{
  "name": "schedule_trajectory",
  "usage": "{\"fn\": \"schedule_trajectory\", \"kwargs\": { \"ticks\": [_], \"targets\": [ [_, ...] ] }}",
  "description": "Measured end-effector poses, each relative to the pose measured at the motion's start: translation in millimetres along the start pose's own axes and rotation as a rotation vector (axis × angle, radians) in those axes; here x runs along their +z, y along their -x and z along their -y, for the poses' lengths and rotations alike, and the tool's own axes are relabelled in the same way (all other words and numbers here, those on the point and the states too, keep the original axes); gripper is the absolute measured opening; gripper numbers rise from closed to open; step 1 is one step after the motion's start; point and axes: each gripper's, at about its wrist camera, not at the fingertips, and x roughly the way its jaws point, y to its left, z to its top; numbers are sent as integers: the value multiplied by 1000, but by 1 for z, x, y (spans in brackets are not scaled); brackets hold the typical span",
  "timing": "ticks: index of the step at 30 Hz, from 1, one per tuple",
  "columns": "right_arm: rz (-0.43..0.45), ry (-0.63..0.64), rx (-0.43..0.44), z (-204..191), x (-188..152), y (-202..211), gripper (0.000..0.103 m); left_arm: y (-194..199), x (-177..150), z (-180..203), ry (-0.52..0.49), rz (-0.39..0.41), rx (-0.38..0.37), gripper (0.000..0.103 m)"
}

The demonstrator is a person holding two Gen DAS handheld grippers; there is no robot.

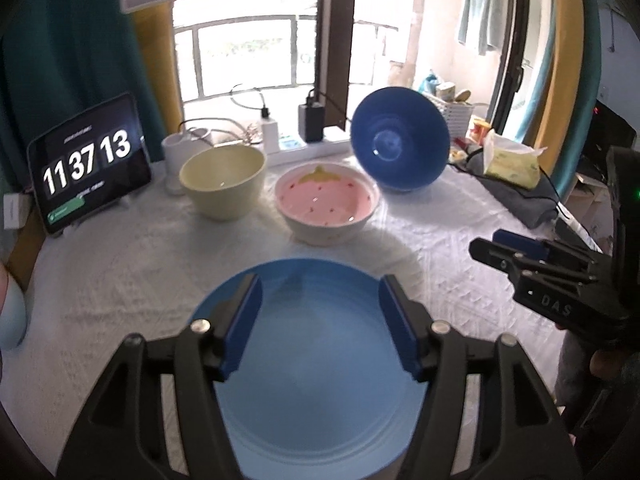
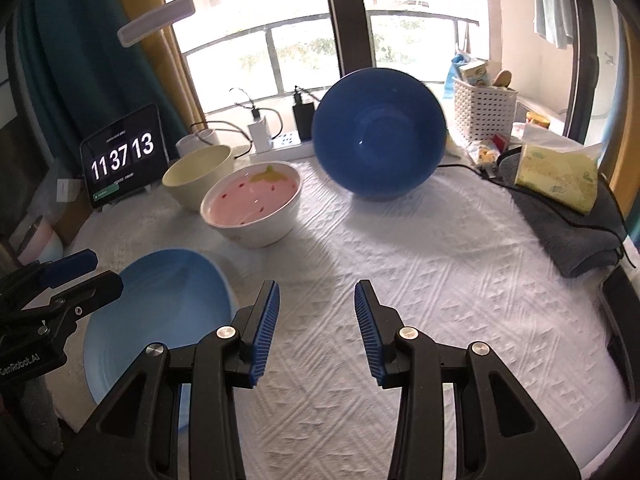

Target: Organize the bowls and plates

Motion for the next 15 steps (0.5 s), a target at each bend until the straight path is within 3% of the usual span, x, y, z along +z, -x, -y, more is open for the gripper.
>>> {"fn": "schedule_trajectory", "kwargs": {
  "ticks": [15],
  "targets": [
    [43, -25, -37, 32, 17, 2, 42, -19, 37, 27, -65, 37, -17, 62]
  ]
}}
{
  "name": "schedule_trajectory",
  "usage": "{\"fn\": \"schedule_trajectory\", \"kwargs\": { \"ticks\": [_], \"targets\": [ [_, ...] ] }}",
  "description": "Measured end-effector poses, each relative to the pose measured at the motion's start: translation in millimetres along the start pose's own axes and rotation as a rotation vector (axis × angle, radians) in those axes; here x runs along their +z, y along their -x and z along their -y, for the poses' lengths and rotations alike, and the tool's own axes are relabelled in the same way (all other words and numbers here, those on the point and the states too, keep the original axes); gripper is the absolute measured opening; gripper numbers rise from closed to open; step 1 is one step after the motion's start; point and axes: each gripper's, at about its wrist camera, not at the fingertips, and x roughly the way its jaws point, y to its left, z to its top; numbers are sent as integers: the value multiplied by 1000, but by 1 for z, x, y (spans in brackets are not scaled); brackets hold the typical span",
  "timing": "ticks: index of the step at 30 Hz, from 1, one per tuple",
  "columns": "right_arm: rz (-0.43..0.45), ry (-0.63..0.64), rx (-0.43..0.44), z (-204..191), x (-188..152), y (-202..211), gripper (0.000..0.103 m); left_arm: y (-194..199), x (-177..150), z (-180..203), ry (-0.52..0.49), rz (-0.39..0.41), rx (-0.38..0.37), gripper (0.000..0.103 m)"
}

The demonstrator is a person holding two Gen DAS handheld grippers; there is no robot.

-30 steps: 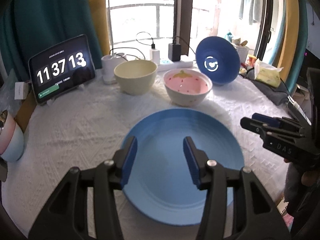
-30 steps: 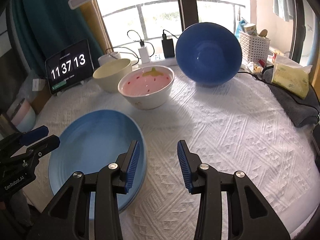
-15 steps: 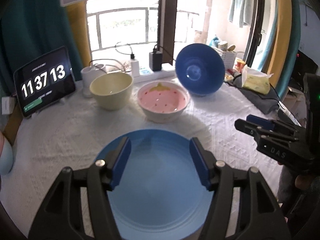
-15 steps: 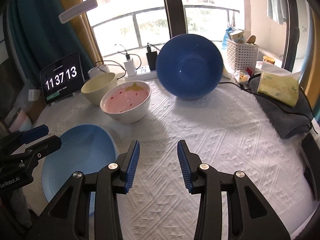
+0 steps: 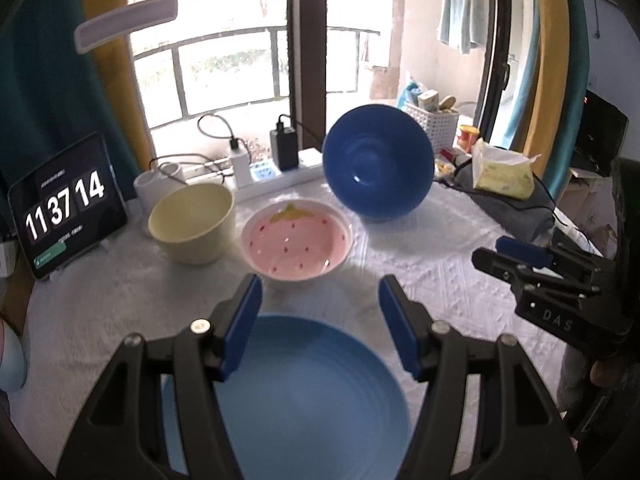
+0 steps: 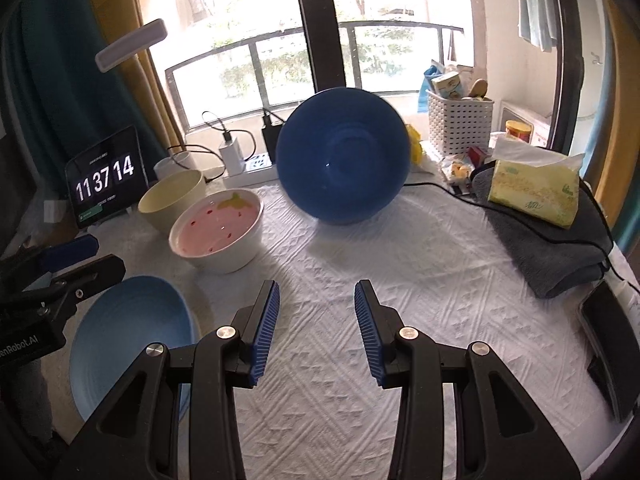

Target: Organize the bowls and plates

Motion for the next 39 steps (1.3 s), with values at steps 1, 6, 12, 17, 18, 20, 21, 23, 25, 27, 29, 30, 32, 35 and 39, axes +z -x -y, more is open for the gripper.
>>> {"fn": "schedule_trajectory", "kwargs": {
  "ticks": [1, 6, 12, 17, 18, 20, 21, 23, 25, 27, 29, 30, 32, 35, 39],
  "targets": [
    [4, 0, -4, 2, 2, 0, 42, 0, 2, 1, -4, 6, -1, 62],
    [27, 0, -19, 11, 13, 1, 42, -5, 12, 7, -6, 28, -11, 62],
    [56, -4, -25, 19, 25, 5, 42, -10, 27, 12, 19, 50, -28, 62],
    [78, -12, -24, 25, 36, 6, 42, -11, 37, 17, 10, 72, -31, 62],
    [83, -11, -23, 26, 39, 6, 42, -12, 39, 17, 8, 74, -31, 62],
    [89, -9, -24, 28, 43, 5, 42, -15, 43, 18, 7, 80, -31, 62],
    [93, -8, -24, 30, 45, 4, 42, -17, 45, 18, 7, 84, -32, 62],
    [98, -7, -27, 33, 49, 2, 42, -20, 49, 17, 6, 95, -32, 62],
    [103, -8, -28, 37, 54, -1, 42, -24, 54, 17, 4, 110, -33, 62],
    [105, -9, -31, 41, 58, -5, 42, -28, 57, 17, -1, 123, -36, 62],
    [106, -10, -31, 44, 61, -8, 42, -34, 62, 19, -11, 135, -33, 62],
    [107, -9, -32, 45, 63, -10, 42, -37, 63, 20, -14, 137, -32, 62],
    [110, -8, -32, 48, 66, -13, 42, -43, 67, 22, -18, 144, -31, 62],
    [114, -4, -33, 51, 70, -20, 42, -52, 71, 24, -33, 154, -27, 62],
    [119, -5, -39, 59, 76, -30, 42, -71, 78, 23, -20, 132, -53, 62]
  ]
}}
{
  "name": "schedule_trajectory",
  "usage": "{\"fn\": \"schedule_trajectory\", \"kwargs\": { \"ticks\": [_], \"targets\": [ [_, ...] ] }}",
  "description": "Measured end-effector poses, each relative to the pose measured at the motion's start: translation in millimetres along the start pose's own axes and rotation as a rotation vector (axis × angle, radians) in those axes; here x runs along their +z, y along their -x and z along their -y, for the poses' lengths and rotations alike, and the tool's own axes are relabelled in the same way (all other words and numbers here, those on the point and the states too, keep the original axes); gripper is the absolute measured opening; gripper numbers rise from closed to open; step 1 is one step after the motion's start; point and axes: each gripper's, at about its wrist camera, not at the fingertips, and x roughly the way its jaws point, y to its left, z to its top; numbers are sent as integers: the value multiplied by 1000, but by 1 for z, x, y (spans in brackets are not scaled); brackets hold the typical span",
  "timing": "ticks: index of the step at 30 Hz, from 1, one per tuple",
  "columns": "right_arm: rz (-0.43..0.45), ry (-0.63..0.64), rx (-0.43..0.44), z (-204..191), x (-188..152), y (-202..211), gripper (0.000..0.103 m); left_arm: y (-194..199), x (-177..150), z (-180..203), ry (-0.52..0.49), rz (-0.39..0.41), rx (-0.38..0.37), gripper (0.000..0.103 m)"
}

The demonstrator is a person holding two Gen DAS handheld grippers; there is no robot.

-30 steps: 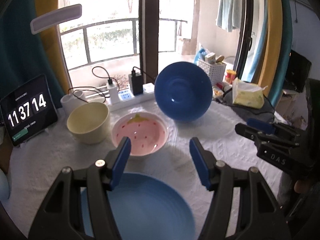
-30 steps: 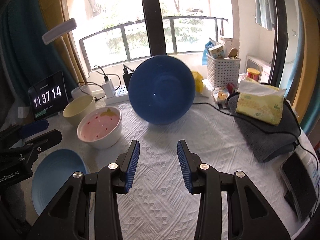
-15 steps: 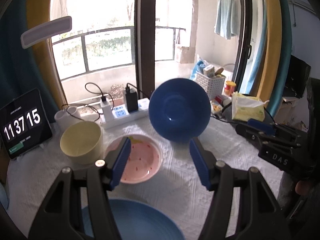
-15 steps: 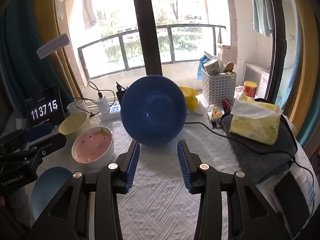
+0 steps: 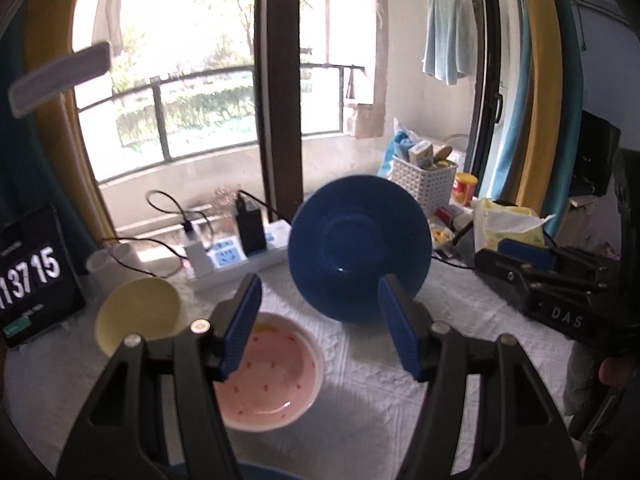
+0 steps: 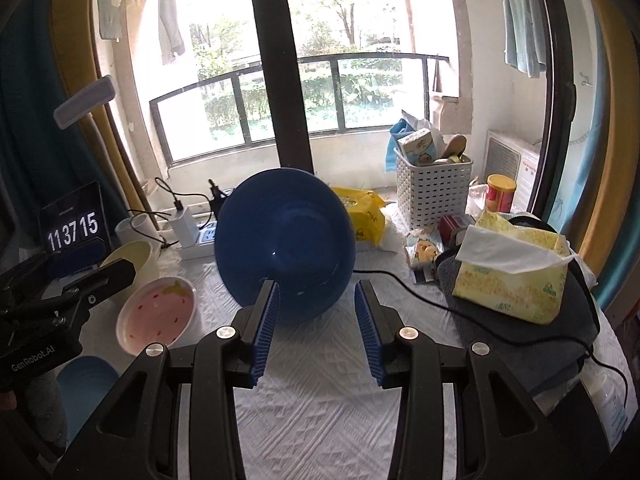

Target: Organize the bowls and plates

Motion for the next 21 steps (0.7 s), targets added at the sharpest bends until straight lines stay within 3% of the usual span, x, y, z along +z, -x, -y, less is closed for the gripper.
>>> {"fn": "schedule_trajectory", "kwargs": {
  "ticks": [21],
  "targets": [
    [-81, -87, 28, 33, 4, -81, 42, -109, 2, -5, 40, -172, -24, 62]
  ]
}}
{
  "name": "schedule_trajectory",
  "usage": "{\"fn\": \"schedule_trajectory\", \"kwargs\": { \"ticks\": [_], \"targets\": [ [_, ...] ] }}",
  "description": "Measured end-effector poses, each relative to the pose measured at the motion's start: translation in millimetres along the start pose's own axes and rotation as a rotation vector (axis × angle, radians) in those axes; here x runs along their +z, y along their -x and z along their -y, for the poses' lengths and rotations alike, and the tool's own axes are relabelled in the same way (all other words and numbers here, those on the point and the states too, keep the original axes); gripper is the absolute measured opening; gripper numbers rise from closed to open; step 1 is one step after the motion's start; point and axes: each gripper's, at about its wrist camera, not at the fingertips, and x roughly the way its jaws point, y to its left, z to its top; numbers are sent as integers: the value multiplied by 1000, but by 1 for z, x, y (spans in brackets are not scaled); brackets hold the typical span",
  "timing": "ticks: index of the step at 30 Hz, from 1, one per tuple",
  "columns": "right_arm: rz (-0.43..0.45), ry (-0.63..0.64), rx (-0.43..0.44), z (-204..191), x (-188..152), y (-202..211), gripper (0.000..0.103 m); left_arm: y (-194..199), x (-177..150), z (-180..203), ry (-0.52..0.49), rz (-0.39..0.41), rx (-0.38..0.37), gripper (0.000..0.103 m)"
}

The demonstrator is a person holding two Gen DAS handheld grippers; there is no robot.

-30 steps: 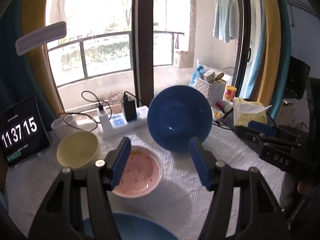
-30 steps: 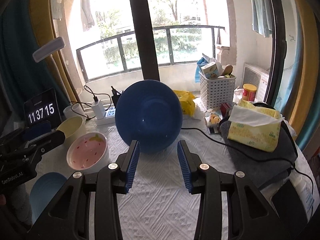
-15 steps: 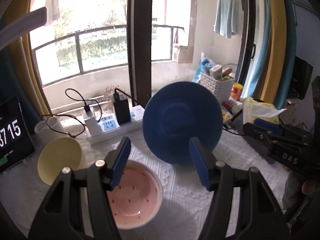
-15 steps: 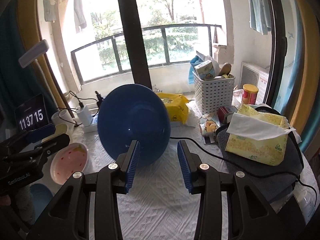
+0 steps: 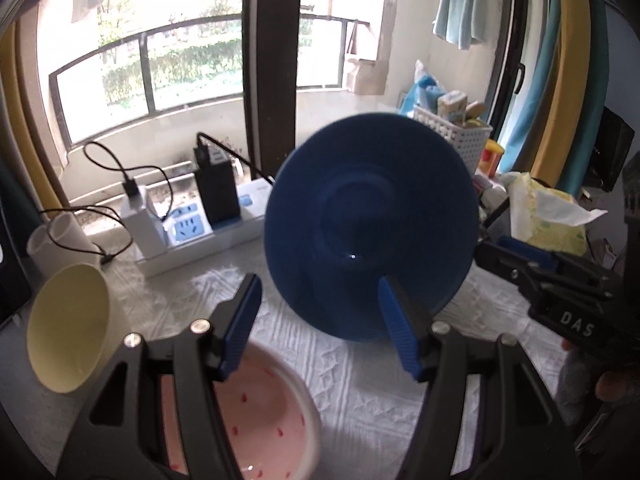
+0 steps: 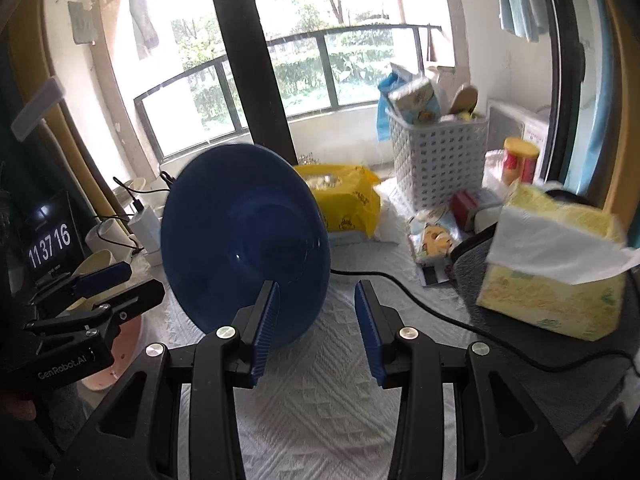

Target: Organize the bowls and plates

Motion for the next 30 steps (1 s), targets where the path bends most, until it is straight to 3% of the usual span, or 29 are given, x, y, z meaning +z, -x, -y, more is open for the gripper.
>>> {"fn": "schedule_trajectory", "kwargs": {
  "ticks": [11, 13, 15, 24, 30],
  "targets": [
    [-57, -118, 39, 20, -1, -55, 39, -25, 2, -6, 47, -48, 16, 62],
    [-48, -105, 41, 17, 0, -57, 16, -25, 3, -5, 47, -47, 14, 62],
    [-40, -103, 45, 15, 0, -56, 8, -26, 3, -6, 48, -53, 12, 62],
    [-61, -99, 69, 17, 0, -31, 5, -18, 2, -6, 43, -43, 10, 62],
    [-128, -130, 91, 28, -11, -10, 5, 0, -6, 7, -12, -22, -51, 62]
  ]
}}
